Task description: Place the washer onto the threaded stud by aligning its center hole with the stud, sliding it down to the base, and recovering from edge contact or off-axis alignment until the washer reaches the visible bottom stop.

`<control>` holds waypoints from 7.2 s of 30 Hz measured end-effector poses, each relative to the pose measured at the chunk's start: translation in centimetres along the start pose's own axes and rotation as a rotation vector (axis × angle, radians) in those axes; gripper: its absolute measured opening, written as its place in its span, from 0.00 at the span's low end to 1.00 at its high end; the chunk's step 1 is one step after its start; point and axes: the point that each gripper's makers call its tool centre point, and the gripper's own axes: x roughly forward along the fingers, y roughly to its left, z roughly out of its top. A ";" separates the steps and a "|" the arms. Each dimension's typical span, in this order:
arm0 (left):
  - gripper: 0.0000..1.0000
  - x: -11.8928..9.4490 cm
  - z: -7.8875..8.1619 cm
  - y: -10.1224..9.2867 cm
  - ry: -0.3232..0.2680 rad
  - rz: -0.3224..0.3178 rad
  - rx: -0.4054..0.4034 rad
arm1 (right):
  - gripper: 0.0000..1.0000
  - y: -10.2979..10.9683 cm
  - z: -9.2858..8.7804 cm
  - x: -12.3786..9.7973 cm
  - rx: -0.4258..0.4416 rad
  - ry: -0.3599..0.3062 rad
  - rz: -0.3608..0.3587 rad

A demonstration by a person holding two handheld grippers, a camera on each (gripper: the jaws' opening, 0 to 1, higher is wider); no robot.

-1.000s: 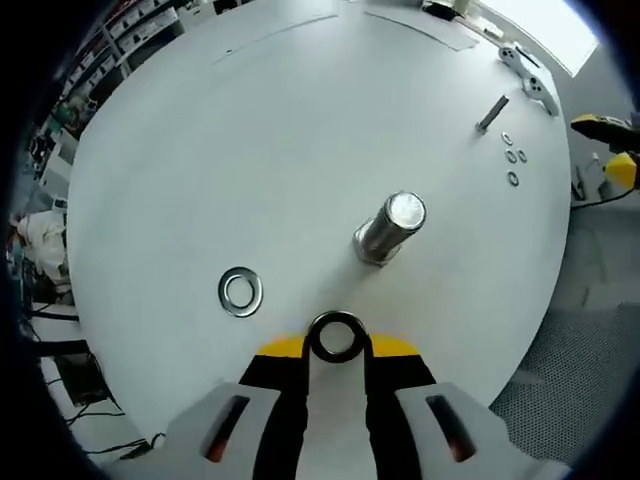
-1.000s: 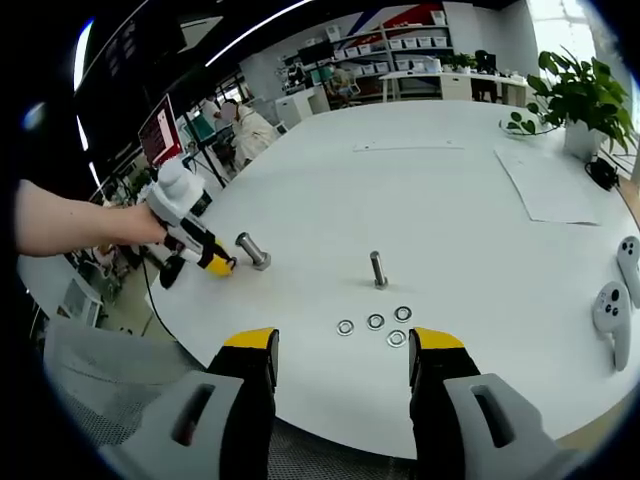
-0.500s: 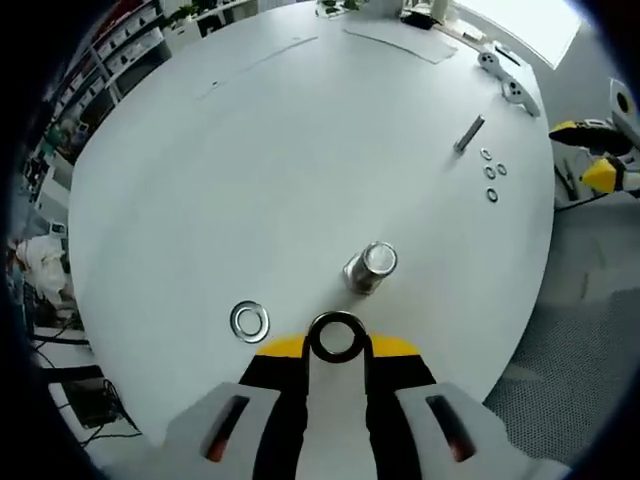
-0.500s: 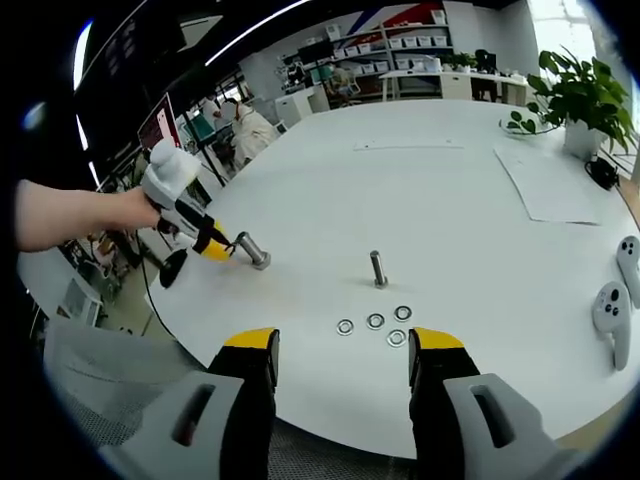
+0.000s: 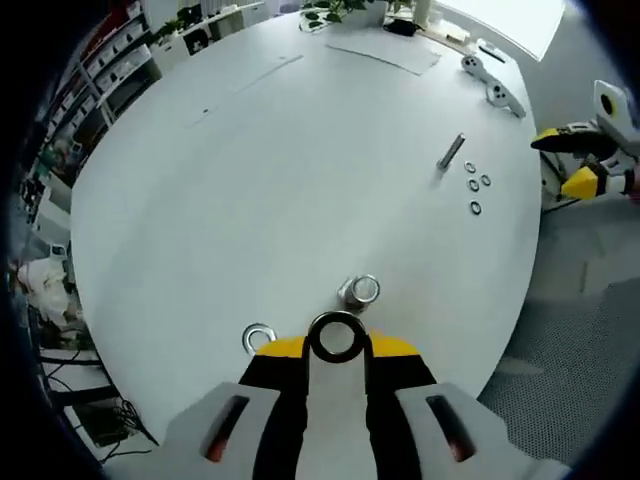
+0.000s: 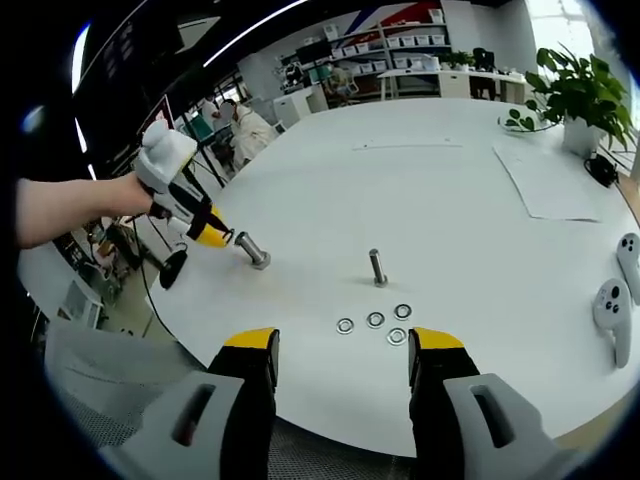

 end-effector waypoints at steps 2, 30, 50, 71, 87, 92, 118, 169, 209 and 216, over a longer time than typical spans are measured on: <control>0.18 -0.1 0.2 -0.2 -0.002 -0.001 0.004 | 0.55 0.0 0.0 0.0 -0.001 0.002 0.001; 0.19 1.5 2.5 -1.8 0.047 -0.012 0.123 | 0.55 0.1 0.2 -0.1 0.008 -0.004 0.011; 0.19 5.0 1.4 -2.0 0.118 0.009 0.137 | 0.55 0.7 0.2 0.0 -0.019 0.000 0.026; 0.20 6.1 1.0 -1.8 0.115 0.008 0.142 | 0.54 0.5 0.1 0.0 0.000 -0.002 0.026; 0.27 5.1 0.1 -0.9 0.041 -0.019 0.091 | 0.54 0.6 0.1 0.0 -0.004 -0.001 0.026; 0.27 4.4 -1.5 1.2 0.055 0.006 0.056 | 0.54 0.5 0.0 0.0 -0.008 0.003 0.023; 0.36 5.4 -4.3 7.5 0.055 0.079 -0.168 | 0.54 0.2 -0.3 0.1 -0.009 0.016 0.014; 0.25 4.6 -5.3 2.3 0.163 0.015 0.013 | 0.53 0.8 -0.1 0.2 -0.030 0.013 0.033; 0.19 1.0 -1.4 0.2 0.005 -0.026 0.098 | 0.53 1.0 -0.1 0.2 -0.026 0.013 0.041; 0.19 -0.2 0.2 -0.6 -0.015 -0.040 0.138 | 0.53 1.0 -0.3 0.2 -0.032 0.020 0.041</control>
